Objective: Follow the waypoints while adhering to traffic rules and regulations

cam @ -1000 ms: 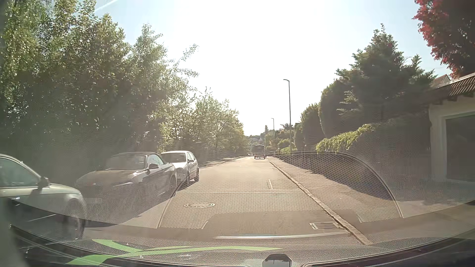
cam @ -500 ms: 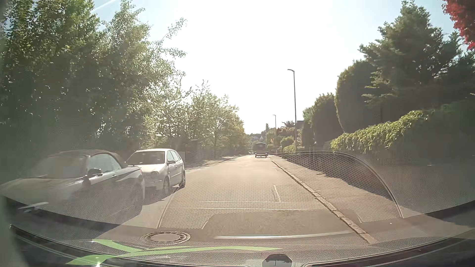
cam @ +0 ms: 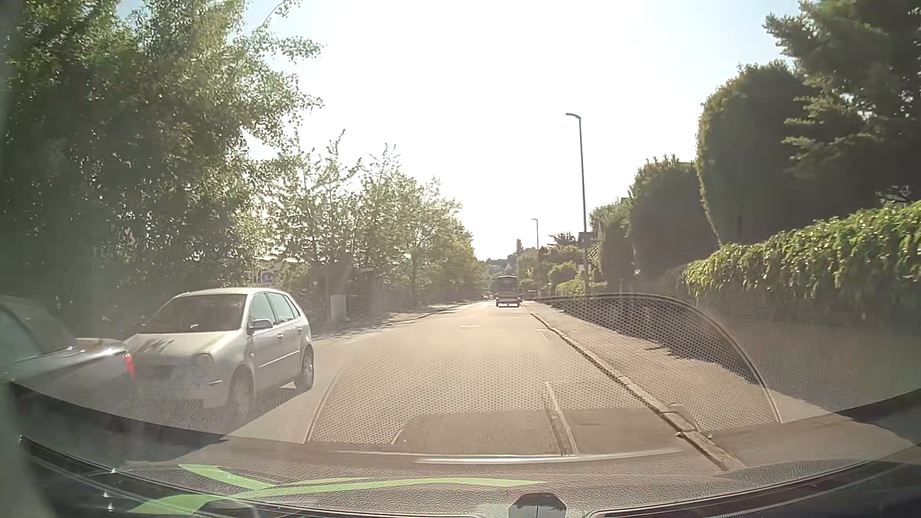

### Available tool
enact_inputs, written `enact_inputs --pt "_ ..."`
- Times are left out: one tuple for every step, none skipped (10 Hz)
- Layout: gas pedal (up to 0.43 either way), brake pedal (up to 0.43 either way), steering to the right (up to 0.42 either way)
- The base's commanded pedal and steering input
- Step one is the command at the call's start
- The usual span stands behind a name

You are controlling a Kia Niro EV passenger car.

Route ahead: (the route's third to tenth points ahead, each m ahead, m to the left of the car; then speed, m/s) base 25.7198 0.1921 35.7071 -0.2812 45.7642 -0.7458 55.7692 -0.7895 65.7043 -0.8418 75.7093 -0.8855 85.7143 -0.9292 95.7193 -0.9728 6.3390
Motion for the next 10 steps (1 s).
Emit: enact_inputs --pt "0.028 0.000 -0.006" --pt "0.028 0.000 -0.005" --pt "0.028 0.000 -0.005" --pt "0.028 0.000 -0.005" --pt "0.028 0.000 -0.004" --pt "0.028 0.000 -0.004" --pt "0.028 0.000 -0.003" --pt "0.028 0.000 -0.001" --pt "0.028 0.000 -0.001" --pt "0.028 0.000 -0.001"
